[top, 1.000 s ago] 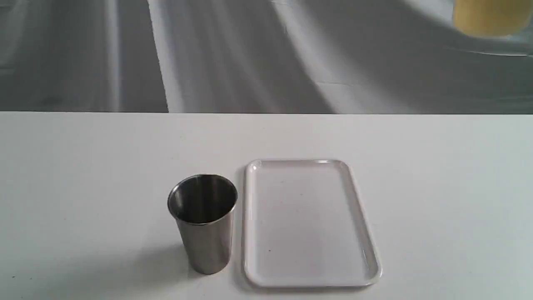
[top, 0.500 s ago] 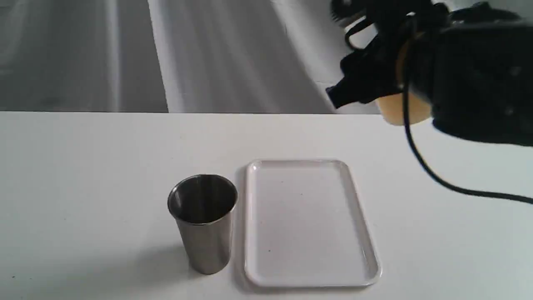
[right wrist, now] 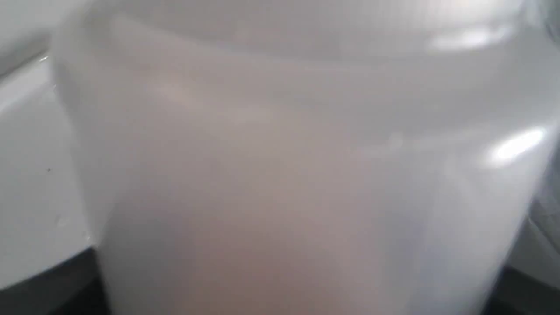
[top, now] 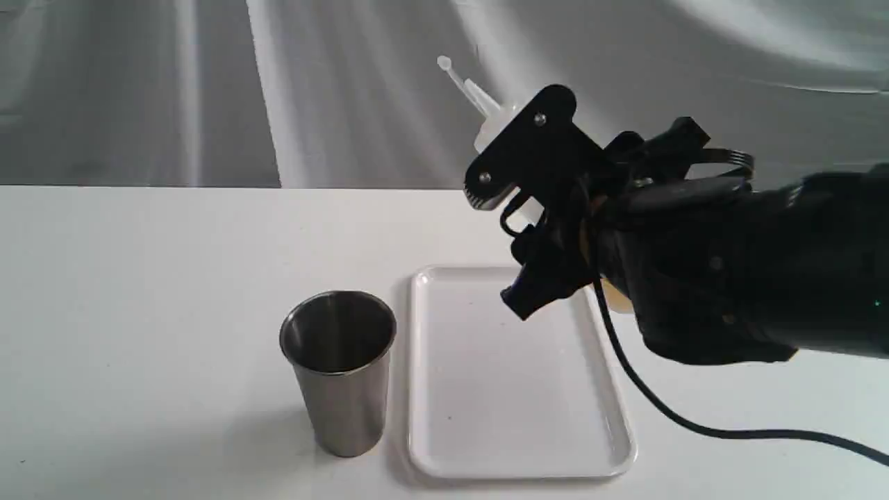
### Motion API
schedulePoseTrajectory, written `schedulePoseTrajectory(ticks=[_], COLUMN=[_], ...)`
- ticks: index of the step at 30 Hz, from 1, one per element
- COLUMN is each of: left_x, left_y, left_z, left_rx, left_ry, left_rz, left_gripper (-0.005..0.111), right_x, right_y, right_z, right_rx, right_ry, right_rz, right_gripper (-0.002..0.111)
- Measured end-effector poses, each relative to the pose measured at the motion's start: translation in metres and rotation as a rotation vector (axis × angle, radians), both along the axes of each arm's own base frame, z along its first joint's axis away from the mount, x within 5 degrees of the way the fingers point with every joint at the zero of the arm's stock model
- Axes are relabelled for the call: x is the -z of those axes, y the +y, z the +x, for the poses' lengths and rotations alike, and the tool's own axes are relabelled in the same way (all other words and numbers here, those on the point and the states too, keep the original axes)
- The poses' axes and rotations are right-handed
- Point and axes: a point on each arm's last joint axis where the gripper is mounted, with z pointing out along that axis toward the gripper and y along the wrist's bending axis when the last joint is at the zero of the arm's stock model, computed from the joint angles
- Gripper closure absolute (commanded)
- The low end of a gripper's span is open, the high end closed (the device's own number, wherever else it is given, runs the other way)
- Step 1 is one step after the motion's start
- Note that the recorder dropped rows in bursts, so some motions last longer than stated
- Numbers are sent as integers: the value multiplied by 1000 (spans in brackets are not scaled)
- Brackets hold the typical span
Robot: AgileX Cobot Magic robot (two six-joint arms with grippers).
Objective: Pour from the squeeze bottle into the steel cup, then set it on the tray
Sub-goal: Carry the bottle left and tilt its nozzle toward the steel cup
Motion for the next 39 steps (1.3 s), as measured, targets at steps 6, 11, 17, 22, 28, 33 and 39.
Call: schedulePoseTrajectory(ticks=[6, 11, 17, 22, 28, 33, 39], left_x=[0, 0, 0, 0, 0, 0, 0], left_y=[0, 0, 0, 0, 0, 0, 0], left_z=[0, 0, 0, 0, 0, 0, 0], left_rx=[0, 0, 0, 0, 0, 0, 0], left_ry=[0, 0, 0, 0, 0, 0, 0], left_rz=[0, 0, 0, 0, 0, 0, 0], left_gripper=[107, 107, 107, 107, 107, 107, 107], right_x=[5, 14, 18, 20, 33, 34, 33], right_y=[11, 21, 26, 33, 43, 46, 46], right_z=[-5, -5, -4, -6, -8, -10, -9], right_rx=[-78, -108, -138, -176, -228, -237, -269], right_ry=[-1, 2, -16, -31, -6, -12, -11], right_rz=[-41, -95, -173, -222, -344, -375, -466], right_gripper=[108, 108, 108, 108, 108, 108, 108])
